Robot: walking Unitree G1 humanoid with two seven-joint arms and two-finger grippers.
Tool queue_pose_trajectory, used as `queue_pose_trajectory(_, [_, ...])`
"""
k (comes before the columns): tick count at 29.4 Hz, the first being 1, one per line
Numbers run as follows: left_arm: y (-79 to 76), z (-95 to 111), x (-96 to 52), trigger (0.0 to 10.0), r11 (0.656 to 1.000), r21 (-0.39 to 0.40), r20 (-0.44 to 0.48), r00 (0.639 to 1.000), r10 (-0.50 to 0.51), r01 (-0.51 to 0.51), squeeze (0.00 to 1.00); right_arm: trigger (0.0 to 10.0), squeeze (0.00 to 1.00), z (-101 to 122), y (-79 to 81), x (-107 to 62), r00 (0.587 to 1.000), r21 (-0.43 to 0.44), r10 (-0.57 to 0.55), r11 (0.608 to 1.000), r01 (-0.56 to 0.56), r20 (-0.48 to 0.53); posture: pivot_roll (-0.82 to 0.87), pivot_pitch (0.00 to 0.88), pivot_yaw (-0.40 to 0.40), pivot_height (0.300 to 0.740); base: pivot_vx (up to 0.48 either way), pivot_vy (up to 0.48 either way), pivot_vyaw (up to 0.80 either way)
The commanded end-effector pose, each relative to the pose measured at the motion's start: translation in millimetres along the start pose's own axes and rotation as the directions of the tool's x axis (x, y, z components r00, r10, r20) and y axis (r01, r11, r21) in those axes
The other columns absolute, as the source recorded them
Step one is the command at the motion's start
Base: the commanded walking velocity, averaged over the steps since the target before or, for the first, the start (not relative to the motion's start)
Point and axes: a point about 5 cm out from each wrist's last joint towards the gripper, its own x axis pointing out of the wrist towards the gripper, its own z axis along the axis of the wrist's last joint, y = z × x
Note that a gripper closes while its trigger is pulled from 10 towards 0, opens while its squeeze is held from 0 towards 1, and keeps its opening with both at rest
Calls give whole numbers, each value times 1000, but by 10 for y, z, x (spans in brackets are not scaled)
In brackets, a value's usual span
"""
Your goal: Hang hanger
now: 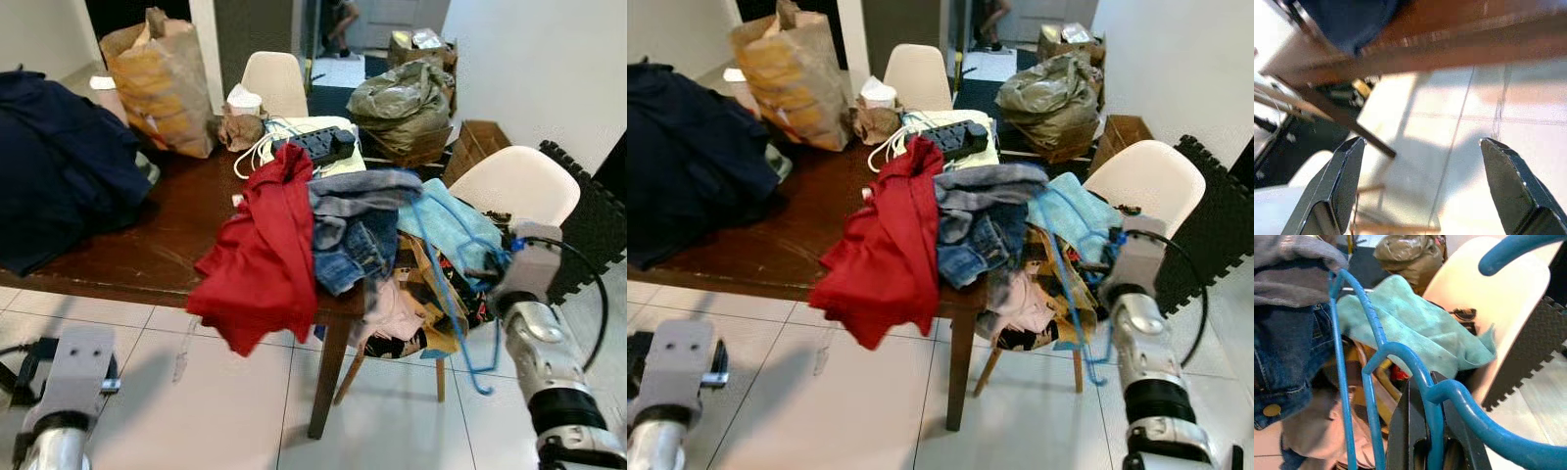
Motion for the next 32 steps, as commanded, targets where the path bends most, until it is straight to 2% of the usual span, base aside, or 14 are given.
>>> queue_pose_trajectory(1, [-5, -67, -33, 10000, 1000, -24, -23, 1000, -6, 5, 0, 10000, 0, -28, 32, -31, 997, 55, 83, 995, -83, 9, 25, 115, -36, 740, 0, 0, 0])
queue_pose_trajectory(3, [-2, -98, -53, 10000, 1000, -28, -34, 999, -9, 8, 0, 10000, 0, 4, 199, -62, 965, 130, 261, 956, -263, 33, 24, 120, -34, 740, 0, 0, 0])
queue_pose_trajectory(5, [-16, -117, -62, 10000, 1000, -22, -35, 999, -19, 18, 0, 10000, 0, 180, 633, -257, 744, 262, 651, 699, -665, 151, 22, 119, -34, 740, 0, 0, 0])
queue_pose_trajectory(6, [-16, -117, -62, 10000, 1000, -22, -35, 999, -19, 18, 0, 10000, 0, 180, 633, -257, 744, 262, 651, 699, -665, 151, 22, 119, -34, 740, 0, 0, 0])
queue_pose_trajectory(7, [-24, -120, -58, 10000, 1000, -19, -34, 999, -21, 21, 0, 10000, 0, 248, 789, -381, 615, 278, 766, 559, -781, 188, 23, 119, -35, 740, 0, 0, 0])
queue_pose_trajectory(9, [-24, -120, -58, 10000, 1000, -19, -34, 999, -21, 21, 0, 10000, 0, 248, 789, -381, 615, 278, 766, 559, -781, 188, 23, 119, -35, 740, 0, 0, 0])
queue_pose_trajectory(10, [-34, -131, -51, 10000, 1000, -20, -32, 999, -20, 20, 0, 10000, 0, 294, 974, -610, 403, 259, 896, 351, -900, 185, 25, 117, -38, 740, 0, 0, 0])
queue_pose_trajectory(11, [-34, -131, -51, 10000, 1000, -20, -32, 999, -20, 20, 0, 10000, 0, 294, 974, -610, 403, 259, 896, 351, -900, 185, 25, 117, -38, 740, 0, 0, 0])
queue_pose_trajectory(15, [-45, -151, -57, 10000, 1000, -24, -30, 999, -18, 17, 0, 10000, 0, 284, 1070, -954, 100, 193, 991, 81, -978, 90, 23, 120, -39, 740, 0, 0, 0])
queue_pose_trajectory(23, [-61, -190, -82, 10000, 999, -31, -34, 999, -22, 21, 0, 10000, 0, 418, 950, -862, 139, 187, 977, 108, -976, 160, 17, 126, -44, 740, 0, 0, 0])
queue_pose_trajectory(27, [-64, -267, -123, 10000, 1000, -24, -53, 998, -19, 18, 0, 10000, 0, 495, 618, -457, 495, 335, 823, 400, -853, 278, 13, 137, -48, 740, 0, 0, 0])
queue_pose_trajectory(28, [-64, -267, -123, 10000, 1000, -24, -53, 998, -19, 18, 0, 10000, 0, 495, 618, -457, 495, 335, 823, 400, -853, 278, 13, 137, -48, 740, 0, 0, 0])
queue_pose_trajectory(30, [-23, -343, -156, 10000, 1000, -9, -75, 997, -9, 8, 0, 10000, 0, 464, 324, -280, 690, 416, 664, 561, -715, 290, 15, 139, -49, 740, 0, 0, 0])
queue_pose_trajectory(32, [7, -379, -172, 10000, 1000, 1, -85, 996, -3, 3, 0, 10000, 0, 436, 200, -236, 749, 428, 602, 620, -658, 278, 15, 141, -50, 740, 0, 0, 0])
